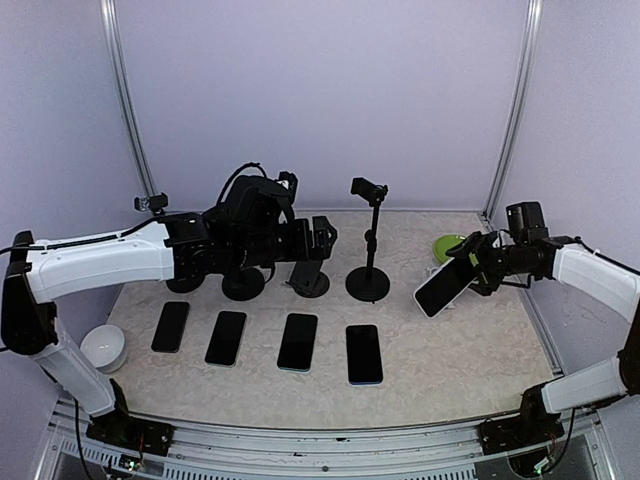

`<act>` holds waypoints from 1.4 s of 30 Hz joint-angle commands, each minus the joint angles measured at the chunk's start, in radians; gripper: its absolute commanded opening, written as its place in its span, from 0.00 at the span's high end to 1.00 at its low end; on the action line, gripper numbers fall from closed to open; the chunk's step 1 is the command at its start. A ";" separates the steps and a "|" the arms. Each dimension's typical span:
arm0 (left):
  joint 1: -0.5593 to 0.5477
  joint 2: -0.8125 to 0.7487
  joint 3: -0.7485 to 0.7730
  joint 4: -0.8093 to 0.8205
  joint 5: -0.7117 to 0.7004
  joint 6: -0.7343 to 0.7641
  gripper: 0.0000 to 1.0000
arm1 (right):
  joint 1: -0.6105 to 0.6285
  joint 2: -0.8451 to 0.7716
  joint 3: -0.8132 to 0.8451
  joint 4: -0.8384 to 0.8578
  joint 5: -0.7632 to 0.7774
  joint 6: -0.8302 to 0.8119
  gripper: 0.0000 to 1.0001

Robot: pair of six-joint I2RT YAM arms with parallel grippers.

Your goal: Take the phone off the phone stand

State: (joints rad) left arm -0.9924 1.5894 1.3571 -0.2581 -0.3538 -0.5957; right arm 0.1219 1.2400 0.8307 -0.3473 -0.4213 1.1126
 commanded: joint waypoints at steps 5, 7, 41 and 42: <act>0.005 -0.093 -0.080 0.016 -0.037 0.029 0.01 | 0.012 0.127 0.216 -0.377 -0.121 -0.422 0.68; 0.013 -0.106 -0.094 0.014 -0.037 0.022 0.01 | 0.042 0.167 0.264 -0.446 -0.079 -0.489 0.68; 0.073 -0.157 -0.164 0.031 -0.084 0.016 0.01 | 0.392 0.472 0.258 -0.453 0.352 -0.411 0.56; 0.074 -0.160 -0.164 0.028 -0.087 0.016 0.01 | 0.392 0.482 0.257 -0.448 0.354 -0.410 0.55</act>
State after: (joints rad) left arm -0.9283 1.4658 1.2060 -0.2325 -0.4255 -0.5858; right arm 0.5022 1.7000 1.0924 -0.8341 -0.0780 0.6640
